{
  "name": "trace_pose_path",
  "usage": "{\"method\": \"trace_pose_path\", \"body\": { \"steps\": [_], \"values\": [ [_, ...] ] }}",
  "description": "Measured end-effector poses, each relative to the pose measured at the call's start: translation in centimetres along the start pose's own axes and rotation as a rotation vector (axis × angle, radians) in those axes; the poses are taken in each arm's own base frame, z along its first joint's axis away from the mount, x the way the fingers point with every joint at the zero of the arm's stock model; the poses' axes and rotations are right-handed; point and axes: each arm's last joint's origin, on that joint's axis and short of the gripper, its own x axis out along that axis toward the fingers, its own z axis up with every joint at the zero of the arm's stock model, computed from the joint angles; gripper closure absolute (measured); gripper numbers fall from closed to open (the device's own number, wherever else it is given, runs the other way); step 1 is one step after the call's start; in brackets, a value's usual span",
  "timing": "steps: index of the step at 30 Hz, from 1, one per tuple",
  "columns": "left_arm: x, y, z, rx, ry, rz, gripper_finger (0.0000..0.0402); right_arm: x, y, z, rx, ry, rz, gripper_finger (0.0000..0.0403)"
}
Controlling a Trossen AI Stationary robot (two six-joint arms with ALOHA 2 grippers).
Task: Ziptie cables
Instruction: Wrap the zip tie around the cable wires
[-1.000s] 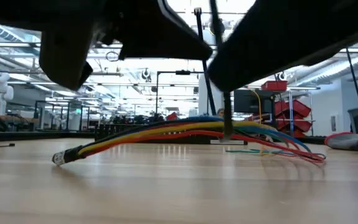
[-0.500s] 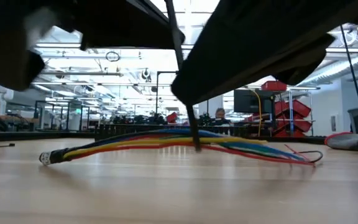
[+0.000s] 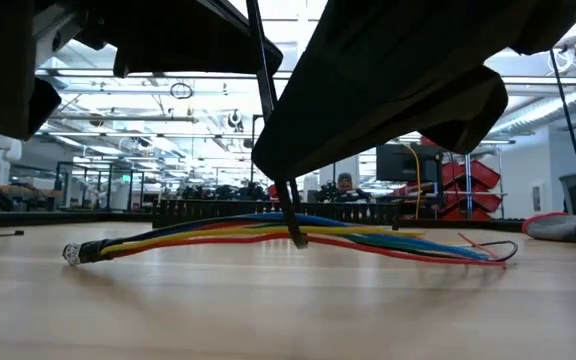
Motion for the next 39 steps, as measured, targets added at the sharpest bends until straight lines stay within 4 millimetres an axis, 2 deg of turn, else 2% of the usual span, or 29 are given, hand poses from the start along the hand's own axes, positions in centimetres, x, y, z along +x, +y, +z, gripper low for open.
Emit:
{"method": "trace_pose_path", "body": {
  "steps": [18, 39],
  "values": [
    [-0.9, -0.5, -0.4, 0.04, 0.029, 0.039, 0.0402, 0.4, -0.6, 0.7, 0.06, -0.02, -0.027, 0.0403],
    [-0.7, -0.5, -1.0, 0.031, 0.046, 0.06, 0.0402, 1.1, -1.5, 1.7, 0.064, -0.015, -0.031, 0.0403]
  ]
}}
